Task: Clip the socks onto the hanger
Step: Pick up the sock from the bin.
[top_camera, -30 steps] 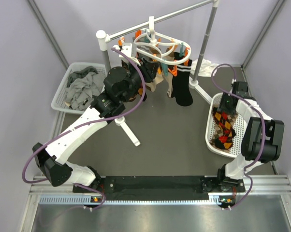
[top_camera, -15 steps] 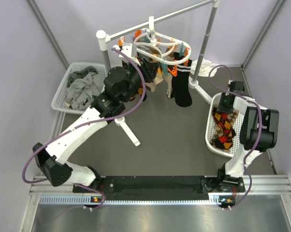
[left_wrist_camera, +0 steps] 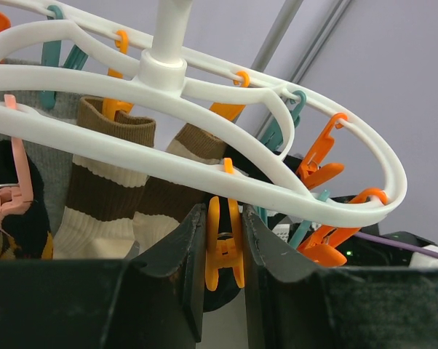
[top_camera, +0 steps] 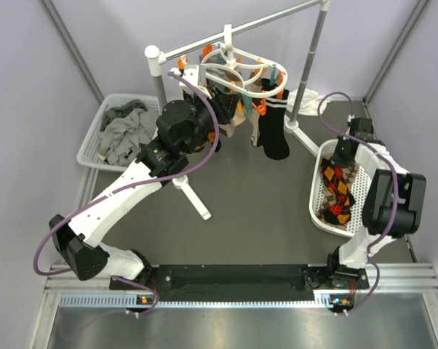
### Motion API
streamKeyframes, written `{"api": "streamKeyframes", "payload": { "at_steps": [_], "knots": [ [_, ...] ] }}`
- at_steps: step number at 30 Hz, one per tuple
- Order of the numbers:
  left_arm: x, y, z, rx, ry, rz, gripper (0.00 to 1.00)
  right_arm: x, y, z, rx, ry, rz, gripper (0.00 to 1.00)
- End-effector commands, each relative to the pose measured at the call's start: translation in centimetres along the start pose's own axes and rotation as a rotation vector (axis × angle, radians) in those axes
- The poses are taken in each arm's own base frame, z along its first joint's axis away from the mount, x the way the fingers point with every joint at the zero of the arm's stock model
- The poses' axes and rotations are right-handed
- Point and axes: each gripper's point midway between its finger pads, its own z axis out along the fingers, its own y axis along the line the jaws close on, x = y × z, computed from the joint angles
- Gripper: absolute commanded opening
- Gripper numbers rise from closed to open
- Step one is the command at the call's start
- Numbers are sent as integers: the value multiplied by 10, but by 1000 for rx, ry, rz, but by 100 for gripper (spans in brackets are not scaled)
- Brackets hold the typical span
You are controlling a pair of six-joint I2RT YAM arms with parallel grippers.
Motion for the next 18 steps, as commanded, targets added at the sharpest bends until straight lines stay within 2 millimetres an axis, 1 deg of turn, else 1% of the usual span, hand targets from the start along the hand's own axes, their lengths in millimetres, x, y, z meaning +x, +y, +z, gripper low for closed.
{"api": "streamKeyframes", "payload": {
  "at_steps": [1,2,4,5,6,8,9,10,12,13,14,15,16,17,18],
  "knots": [
    [-11,-4,-5,4,-4,-10,11,-20,4,-45,-17,-100,14,0],
    [-13,-4,-6,2,-8,-11,11,-26,7,-58,-35,-131,16,0],
    [-15,-4,-8,0,-14,-10,11,-26,14,-71,-67,-153,18,0],
    [-16,-4,-8,-3,-18,-9,11,-27,20,-79,-99,-164,16,0],
    [-16,-3,-8,-4,-17,-9,11,-32,25,-96,-125,-204,10,0],
    [-17,-4,-9,-3,-18,-11,11,-33,37,-114,-171,-235,-11,0],
    [-18,-5,-9,1,-20,-16,11,-39,41,-134,-186,-291,-24,0],
    [-19,-6,-10,4,-22,-20,11,-40,46,-143,-201,-312,-32,0],
    [-17,-7,-9,12,-17,-30,11,-42,65,-165,-273,-359,-69,0],
    [-18,-8,-9,16,-20,-34,11,-45,73,-183,-303,-406,-87,0],
    [-18,-9,-9,19,-19,-37,11,-48,83,-195,-346,-438,-108,0],
    [-18,-10,-9,25,-17,-42,11,-49,100,-209,-399,-467,-142,0],
    [-19,-11,-9,31,-22,-44,11,-51,109,-228,-439,-508,-158,0],
    [-19,-13,-9,37,-22,-46,11,-50,121,-239,-493,-522,-175,0],
    [-20,-13,-9,40,-24,-50,11,-53,140,-257,-566,-564,-196,0]
  ]
}}
